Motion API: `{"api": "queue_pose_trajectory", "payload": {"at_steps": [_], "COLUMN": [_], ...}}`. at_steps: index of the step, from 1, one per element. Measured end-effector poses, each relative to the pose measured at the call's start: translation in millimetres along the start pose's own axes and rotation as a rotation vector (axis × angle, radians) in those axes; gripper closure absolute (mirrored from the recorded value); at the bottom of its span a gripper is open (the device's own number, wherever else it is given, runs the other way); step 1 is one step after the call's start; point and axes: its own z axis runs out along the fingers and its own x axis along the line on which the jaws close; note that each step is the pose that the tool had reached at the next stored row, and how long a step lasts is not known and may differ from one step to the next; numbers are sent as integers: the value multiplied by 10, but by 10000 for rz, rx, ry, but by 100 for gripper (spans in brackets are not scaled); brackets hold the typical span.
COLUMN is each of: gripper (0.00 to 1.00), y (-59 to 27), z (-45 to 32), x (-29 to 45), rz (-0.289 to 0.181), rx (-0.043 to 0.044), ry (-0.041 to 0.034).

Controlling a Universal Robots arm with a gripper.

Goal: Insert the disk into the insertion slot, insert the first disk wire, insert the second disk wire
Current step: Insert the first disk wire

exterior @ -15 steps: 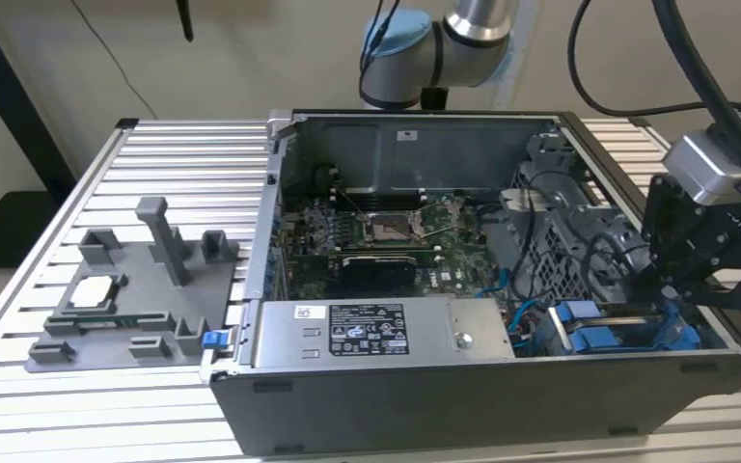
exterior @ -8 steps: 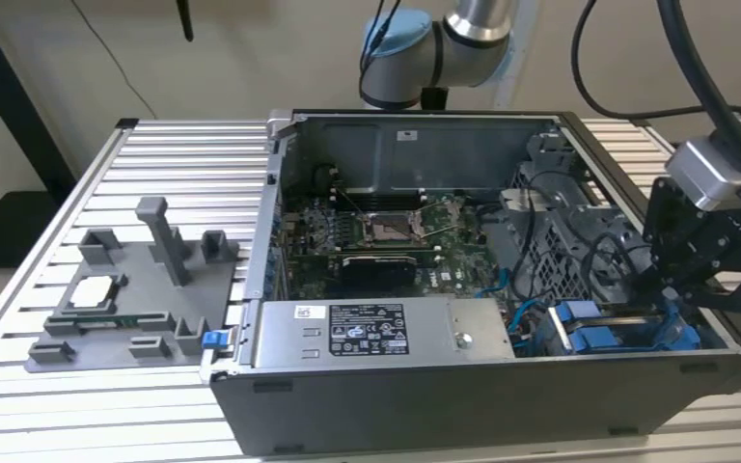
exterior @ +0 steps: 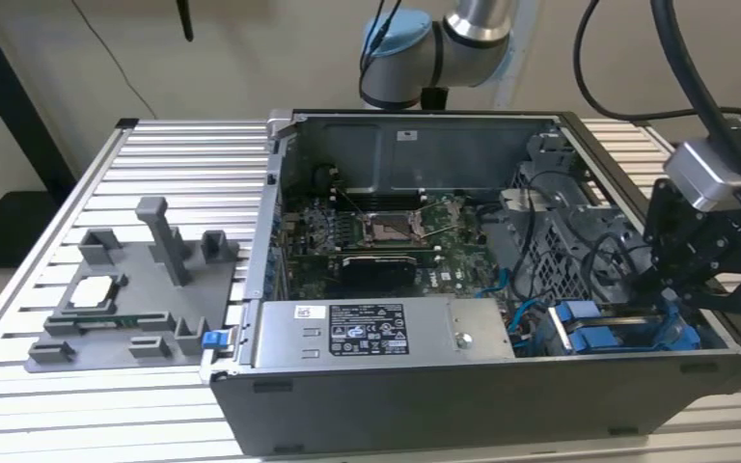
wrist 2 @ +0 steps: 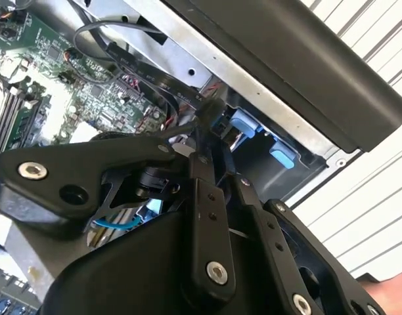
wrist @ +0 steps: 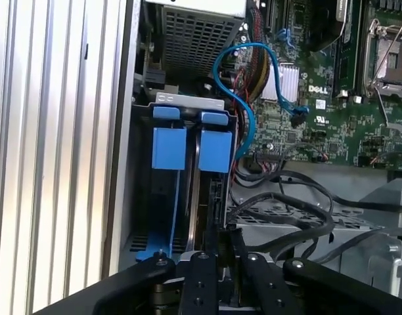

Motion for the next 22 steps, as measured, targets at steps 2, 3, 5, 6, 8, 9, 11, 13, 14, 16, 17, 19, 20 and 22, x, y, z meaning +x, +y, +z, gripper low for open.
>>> {"api": "queue_pose_trajectory", "payload": {"at_steps": [2,3,5,6,8,9,11,13,14,16,17,19,20,22], "gripper": [100,100,100,100,100,100,100,100,100,100,100,100,100,100], "y": [0,0,0,1,4,6,16,22,22,22,22,20,20,19], "z": [1,2,1,1,0,-1,0,2,5,16,22,45,55,70], "x": [0,0,3,7,14,19,19,20,20,21,23,26,28,30], "rz": [204,277,321,325,330,332,343,357,363,377,381,385,388,393], "rx": [31,41,44,44,43,43,46,47,48,51,52,52,53,53], "ry": [-12,-17,-20,-21,-20,-20,-23,-22,-22,-21,-19,-27,-20,-10]}}
